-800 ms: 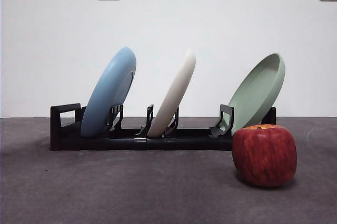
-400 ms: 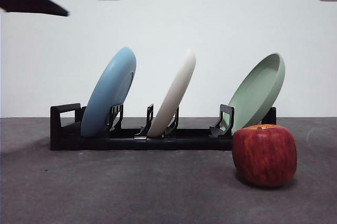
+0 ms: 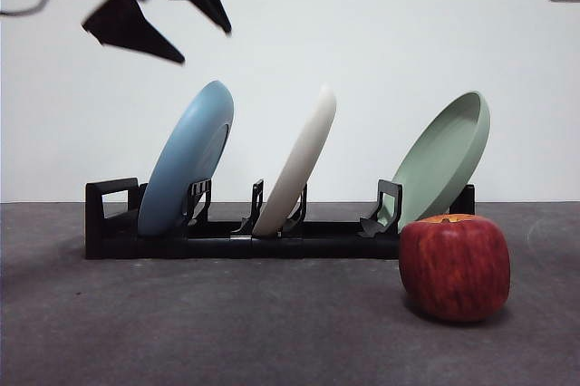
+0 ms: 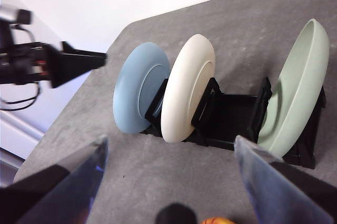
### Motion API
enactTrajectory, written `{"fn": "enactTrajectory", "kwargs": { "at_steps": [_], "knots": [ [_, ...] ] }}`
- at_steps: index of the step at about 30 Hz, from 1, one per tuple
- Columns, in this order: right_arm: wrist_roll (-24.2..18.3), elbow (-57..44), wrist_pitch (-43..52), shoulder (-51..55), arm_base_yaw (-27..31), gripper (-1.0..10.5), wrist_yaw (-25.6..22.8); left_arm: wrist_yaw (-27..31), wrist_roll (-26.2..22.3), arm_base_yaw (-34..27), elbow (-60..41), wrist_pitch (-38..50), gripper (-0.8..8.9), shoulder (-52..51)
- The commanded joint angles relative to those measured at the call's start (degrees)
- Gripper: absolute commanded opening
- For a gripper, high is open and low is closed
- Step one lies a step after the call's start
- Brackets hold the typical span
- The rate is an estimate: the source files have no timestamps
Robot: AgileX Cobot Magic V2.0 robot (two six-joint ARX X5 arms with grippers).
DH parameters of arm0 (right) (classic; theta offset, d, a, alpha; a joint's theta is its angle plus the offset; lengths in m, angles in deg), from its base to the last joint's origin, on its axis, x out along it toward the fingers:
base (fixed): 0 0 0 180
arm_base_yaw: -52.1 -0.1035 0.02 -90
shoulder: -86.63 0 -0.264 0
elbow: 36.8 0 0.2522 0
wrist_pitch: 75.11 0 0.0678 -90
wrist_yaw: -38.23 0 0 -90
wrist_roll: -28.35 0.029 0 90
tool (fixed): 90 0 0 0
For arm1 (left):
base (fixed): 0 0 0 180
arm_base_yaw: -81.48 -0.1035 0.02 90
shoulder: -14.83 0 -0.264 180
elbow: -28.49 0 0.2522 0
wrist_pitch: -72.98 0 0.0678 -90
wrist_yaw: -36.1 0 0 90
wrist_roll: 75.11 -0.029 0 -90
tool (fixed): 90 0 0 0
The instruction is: Take the blue plate from the plate rack,put the plate on the table,take the apple from the table,put the apple in the plate
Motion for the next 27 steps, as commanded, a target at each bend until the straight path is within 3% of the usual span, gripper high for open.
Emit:
{"fn": "enactTrajectory", "kwargs": {
  "at_steps": [1, 10, 13, 15, 27],
  "knots": [
    [-0.7, 0.2, 0.2, 0.0, 0.0, 4.1, 0.0, 1.0, -1.9, 0.6, 0.8, -0.1, 4.09, 3.3],
    [-1.6, 0.2, -0.3, 0.0, 0.0, 4.1, -0.2, 0.9, -1.6, 1.1, 0.8, -0.5, 3.89, 6.9],
    [-1.6, 0.2, -0.6, 0.0, 0.0, 4.1, -0.2, 0.8, -1.6, 1.2, 0.8, -0.4, 1.73, 6.9],
    [-1.6, 0.2, -0.6, 0.0, 0.0, 4.1, -0.2, 0.7, -1.7, 1.3, 0.8, -0.3, -0.28, 6.9],
    [-1.6, 0.2, -0.6, 0.0, 0.0, 4.1, -0.2, -0.9, -1.7, 1.3, 2.3, -0.6, -0.07, 6.8]
  ]
}}
